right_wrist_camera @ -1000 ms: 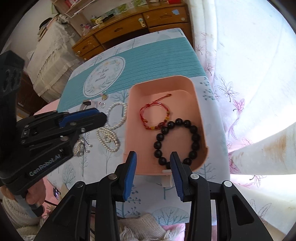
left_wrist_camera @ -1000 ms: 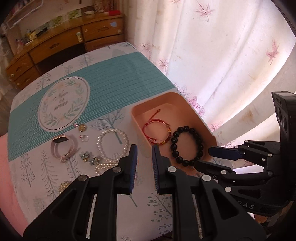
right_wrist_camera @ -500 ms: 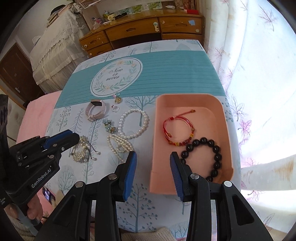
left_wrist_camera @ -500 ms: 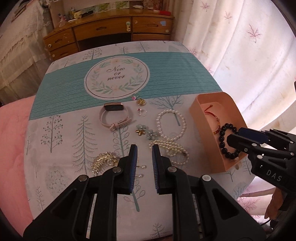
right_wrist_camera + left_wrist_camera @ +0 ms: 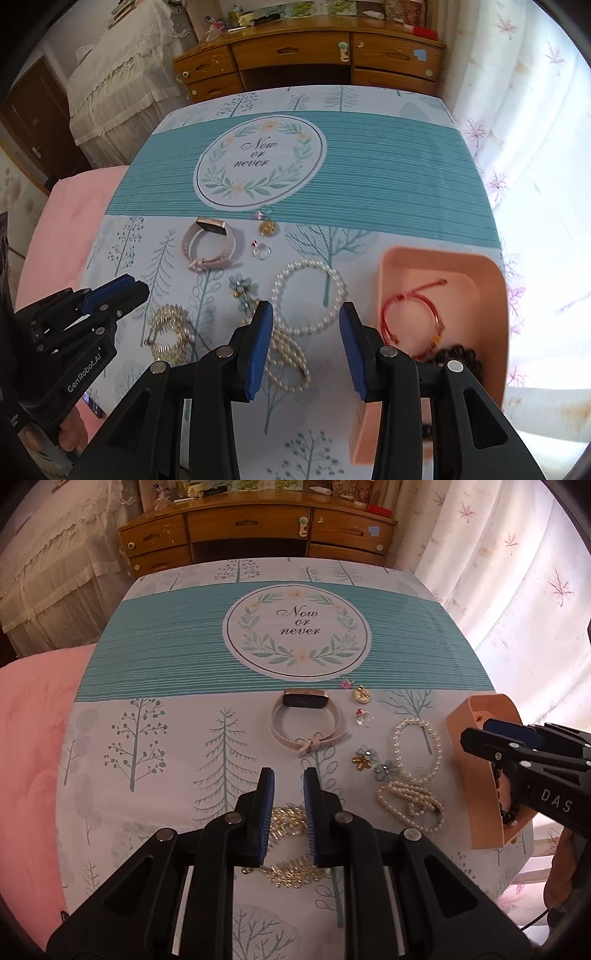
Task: Organize jewelry
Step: 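Withdraw both tools from the tray back over the jewelry, then grasp the pink strap watch with the left tool while the right tool grasps the gold coin pendant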
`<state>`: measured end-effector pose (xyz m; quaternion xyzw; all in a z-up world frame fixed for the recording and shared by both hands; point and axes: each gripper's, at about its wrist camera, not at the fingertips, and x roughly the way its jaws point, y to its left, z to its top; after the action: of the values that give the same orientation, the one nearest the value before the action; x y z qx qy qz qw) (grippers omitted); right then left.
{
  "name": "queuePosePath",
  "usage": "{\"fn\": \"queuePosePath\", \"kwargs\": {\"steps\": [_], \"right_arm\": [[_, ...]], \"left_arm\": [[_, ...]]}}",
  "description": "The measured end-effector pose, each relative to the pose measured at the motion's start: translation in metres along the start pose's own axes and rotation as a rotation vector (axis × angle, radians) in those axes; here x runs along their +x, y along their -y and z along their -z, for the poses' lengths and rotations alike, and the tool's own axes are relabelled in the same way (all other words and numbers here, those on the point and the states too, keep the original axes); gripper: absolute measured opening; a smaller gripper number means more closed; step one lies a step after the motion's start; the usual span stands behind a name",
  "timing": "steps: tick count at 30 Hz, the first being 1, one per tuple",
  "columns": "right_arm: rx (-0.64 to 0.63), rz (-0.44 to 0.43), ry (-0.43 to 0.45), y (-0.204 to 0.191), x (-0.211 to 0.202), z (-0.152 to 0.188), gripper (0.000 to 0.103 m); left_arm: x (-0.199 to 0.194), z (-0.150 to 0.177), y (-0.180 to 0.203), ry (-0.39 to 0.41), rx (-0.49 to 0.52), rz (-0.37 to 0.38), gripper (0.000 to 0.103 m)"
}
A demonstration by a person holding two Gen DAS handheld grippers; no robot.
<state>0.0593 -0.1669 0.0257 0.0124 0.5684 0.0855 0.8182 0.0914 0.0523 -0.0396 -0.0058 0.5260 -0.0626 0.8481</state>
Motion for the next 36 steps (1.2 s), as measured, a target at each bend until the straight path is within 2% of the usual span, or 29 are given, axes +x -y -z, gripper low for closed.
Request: {"fn": "queuePosePath", "kwargs": {"steps": [6,11,16,21,24,29,36], "right_arm": [[-0.020,-0.003,-0.008,-0.009,0.034,-0.033,0.038],[-0.003,-0.053,-0.069,-0.005,0.073,-0.060,0.038],[-0.008,-0.077,-0.110,-0.011,0.108,-0.081,0.038],[-0.013,-0.095,-0.164,-0.020,0.142,-0.100,0.037],[-0.008,-0.100,-0.190,-0.024,0.157,-0.108,0.036],[-0.040,-0.082,-0.200,-0.035,0.165,-0.115,0.036],[-0.183,0.001,-0.170,-0.060,0.163,-0.102,0.034]], "left_arm": [[0.024,-0.016,-0.033,-0.019,-0.046,-0.002,0.013],[0.056,-0.030,-0.047,-0.079,-0.073,0.063,0.013],[0.083,-0.043,-0.041,-0.132,-0.068,0.102,0.013],[0.097,-0.059,-0.028,-0.145,-0.034,0.093,0.013],[0.102,-0.065,-0.026,-0.161,-0.029,0.080,0.013],[0.094,-0.071,-0.031,-0.155,-0.049,0.120,0.013],[0.081,-0.075,-0.041,-0.127,-0.045,0.148,0.014]]}}
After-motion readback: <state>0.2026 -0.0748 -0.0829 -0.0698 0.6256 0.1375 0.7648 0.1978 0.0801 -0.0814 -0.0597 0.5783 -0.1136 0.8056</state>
